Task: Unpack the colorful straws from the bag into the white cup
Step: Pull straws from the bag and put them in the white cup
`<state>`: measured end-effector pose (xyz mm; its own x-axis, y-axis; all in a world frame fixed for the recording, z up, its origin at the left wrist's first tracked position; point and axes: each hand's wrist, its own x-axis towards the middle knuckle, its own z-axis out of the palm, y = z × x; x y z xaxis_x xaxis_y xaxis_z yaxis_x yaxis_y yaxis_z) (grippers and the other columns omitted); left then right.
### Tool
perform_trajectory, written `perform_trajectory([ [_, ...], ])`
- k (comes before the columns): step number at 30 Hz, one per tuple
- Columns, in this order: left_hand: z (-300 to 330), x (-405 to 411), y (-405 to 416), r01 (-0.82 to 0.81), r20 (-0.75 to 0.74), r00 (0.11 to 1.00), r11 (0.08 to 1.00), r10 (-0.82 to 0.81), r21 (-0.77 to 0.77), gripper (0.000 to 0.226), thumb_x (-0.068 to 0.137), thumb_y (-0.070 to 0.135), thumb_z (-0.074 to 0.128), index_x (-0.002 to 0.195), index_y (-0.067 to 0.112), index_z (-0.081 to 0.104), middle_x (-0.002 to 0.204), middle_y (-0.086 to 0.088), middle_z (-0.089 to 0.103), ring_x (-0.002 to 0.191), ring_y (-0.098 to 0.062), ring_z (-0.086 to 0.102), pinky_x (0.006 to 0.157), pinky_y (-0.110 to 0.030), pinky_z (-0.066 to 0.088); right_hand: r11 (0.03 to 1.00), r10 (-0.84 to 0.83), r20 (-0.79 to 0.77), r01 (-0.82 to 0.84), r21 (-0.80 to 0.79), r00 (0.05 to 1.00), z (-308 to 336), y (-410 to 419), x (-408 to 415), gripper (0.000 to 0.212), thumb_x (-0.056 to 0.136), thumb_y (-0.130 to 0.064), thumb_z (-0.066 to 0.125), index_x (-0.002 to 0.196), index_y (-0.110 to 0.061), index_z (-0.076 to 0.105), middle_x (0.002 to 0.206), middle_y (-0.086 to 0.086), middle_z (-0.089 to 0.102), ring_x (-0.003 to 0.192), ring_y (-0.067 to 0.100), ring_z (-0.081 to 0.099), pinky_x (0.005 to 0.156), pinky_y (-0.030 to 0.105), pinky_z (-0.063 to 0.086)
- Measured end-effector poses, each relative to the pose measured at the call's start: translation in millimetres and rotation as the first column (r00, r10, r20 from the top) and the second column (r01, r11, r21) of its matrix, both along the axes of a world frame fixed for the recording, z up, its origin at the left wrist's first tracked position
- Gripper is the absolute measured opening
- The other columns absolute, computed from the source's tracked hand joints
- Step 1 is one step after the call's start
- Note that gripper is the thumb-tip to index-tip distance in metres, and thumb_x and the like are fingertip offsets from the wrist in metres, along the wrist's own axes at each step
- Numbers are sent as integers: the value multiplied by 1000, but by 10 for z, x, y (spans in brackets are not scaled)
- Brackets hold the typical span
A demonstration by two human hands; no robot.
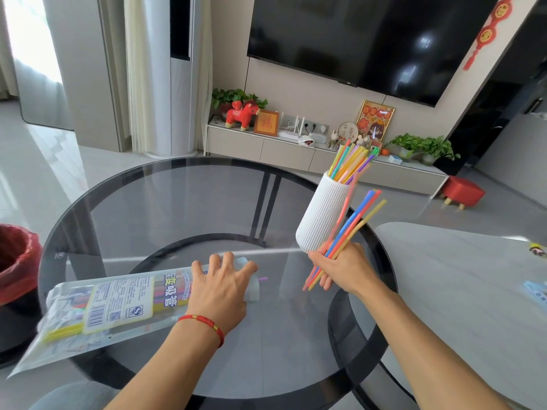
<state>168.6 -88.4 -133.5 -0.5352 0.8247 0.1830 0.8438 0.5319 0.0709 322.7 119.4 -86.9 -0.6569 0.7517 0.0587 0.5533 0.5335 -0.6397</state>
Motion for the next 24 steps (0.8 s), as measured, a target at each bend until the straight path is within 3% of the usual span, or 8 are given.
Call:
perform_trajectory([
  [2,-5,8,1,-2,1,1000,1000,2,0,62,82,26,61,136,41,33,139,-6,39,127,-32,37,106,-55,30,1000,-10,-72,11,6,997,78,28,12,28,98,-36,72,85,-11,74,57,3,75,50,18,74,59,29,63],
  [4,-8,12,4,-3,3,1000,1000,3,-2,62,82,27,60,136,42,33,139,-5,39,127,-32,37,105,-54,30,998,-61,-294,53,-34,954,283,100,4,28,98,-31,73,85,-7,76,58,8,75,50,28,75,55,30,61],
  [7,-13,15,3,-8,-5,1000,1000,8,4,62,81,26,59,135,42,34,136,-3,41,123,-30,40,101,-51,31,992,-124,-607,90,-86,785,787,251,-33,23,97,-26,74,86,-6,75,61,13,76,49,29,73,47,28,58],
  [10,-26,9,5,-13,-15,1000,1000,13,11,62,80,26,58,135,41,33,135,-2,41,123,-30,40,100,-50,31,986,-146,-742,156,-57,655,1271,410,-84,20,94,-25,75,89,-6,73,61,11,76,47,24,73,44,25,58],
  [12,-32,6,4,-14,-14,1000,1000,14,12,62,80,27,58,135,41,33,136,-2,41,124,-30,40,101,-50,31,975,-166,-746,219,-28,645,1457,500,-134,16,92,-23,76,86,-9,71,61,10,76,47,25,74,44,25,58],
  [18,-20,11,11,-9,-12,1000,1000,9,0,63,81,30,60,136,42,31,140,-3,38,127,-30,38,103,-52,31,952,-149,-551,270,144,821,1551,614,-370,20,95,-19,70,84,-2,68,58,20,73,47,29,74,51,42,66],
  [21,-13,6,7,-11,-14,1000,1000,11,0,63,81,30,60,136,42,32,140,-3,39,127,-30,38,104,-52,31,915,-185,-458,322,242,870,1543,640,-468,27,94,-25,71,84,0,69,64,16,72,45,15,68,49,27,58],
  [24,-10,8,8,-8,-14,1000,1000,8,0,62,82,30,60,136,43,32,140,-3,39,127,-30,38,104,-52,31,847,-241,-372,381,370,896,1499,627,-555,33,93,-33,73,86,-1,69,87,15,69,71,23,60,65,29,47],
])
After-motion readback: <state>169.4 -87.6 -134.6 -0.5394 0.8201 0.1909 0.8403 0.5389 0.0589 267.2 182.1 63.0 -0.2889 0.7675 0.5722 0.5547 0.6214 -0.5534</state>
